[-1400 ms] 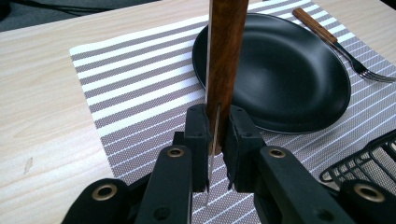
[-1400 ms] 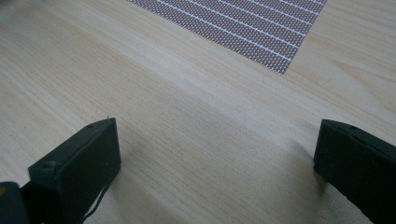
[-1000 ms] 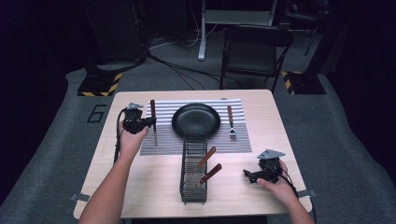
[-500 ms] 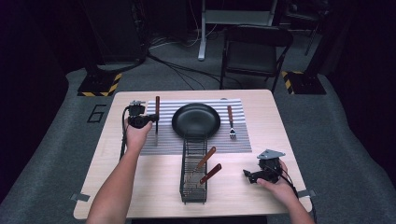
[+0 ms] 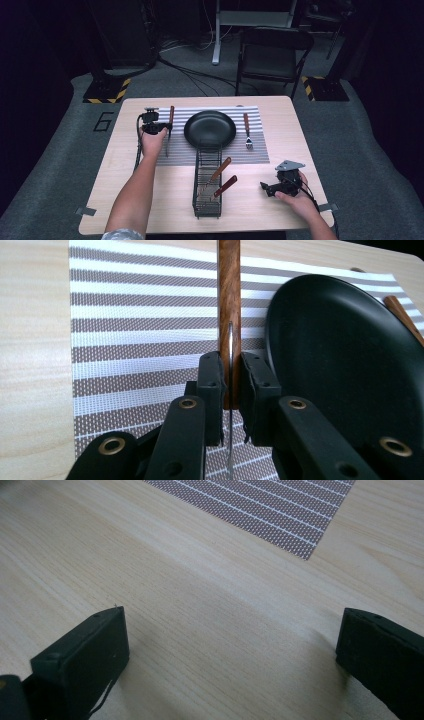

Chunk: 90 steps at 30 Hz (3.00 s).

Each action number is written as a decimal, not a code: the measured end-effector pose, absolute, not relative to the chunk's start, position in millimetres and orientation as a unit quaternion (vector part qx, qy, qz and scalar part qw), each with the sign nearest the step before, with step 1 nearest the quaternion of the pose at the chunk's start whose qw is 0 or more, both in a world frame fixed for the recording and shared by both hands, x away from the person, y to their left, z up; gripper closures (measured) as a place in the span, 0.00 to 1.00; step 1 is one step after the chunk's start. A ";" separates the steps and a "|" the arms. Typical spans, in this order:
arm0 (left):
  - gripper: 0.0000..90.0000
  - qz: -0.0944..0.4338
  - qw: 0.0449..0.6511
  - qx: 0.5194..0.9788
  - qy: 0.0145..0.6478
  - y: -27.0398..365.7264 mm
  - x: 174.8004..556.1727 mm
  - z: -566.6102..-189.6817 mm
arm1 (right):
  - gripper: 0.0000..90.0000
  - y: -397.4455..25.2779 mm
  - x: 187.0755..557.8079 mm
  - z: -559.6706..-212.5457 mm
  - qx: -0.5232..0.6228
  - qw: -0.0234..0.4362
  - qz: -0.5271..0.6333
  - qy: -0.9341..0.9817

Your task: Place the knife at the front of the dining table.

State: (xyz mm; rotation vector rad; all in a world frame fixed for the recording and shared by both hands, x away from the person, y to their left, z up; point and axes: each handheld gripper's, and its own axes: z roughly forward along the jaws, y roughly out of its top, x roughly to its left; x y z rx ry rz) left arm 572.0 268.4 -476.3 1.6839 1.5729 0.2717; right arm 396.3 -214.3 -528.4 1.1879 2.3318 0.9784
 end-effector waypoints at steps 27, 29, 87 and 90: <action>0.90 0.079 0.390 0.608 0.686 266.6 583.5 -507.2 | 0.00 -214.4 396.1 -528.4 0.417 0.174 0.344 0.823; 0.90 0.081 0.391 0.601 0.692 265.5 583.9 -509.3 | 0.00 -214.1 395.8 -528.4 0.418 0.173 0.345 0.822; 0.56 0.102 0.419 0.646 0.629 281.9 553.3 -469.5 | 0.00 -213.4 396.7 -528.4 0.412 0.172 0.345 0.825; 0.56 0.102 0.416 0.661 0.616 279.4 547.3 -461.8 | 0.00 -213.5 396.7 -528.4 0.412 0.173 0.345 0.826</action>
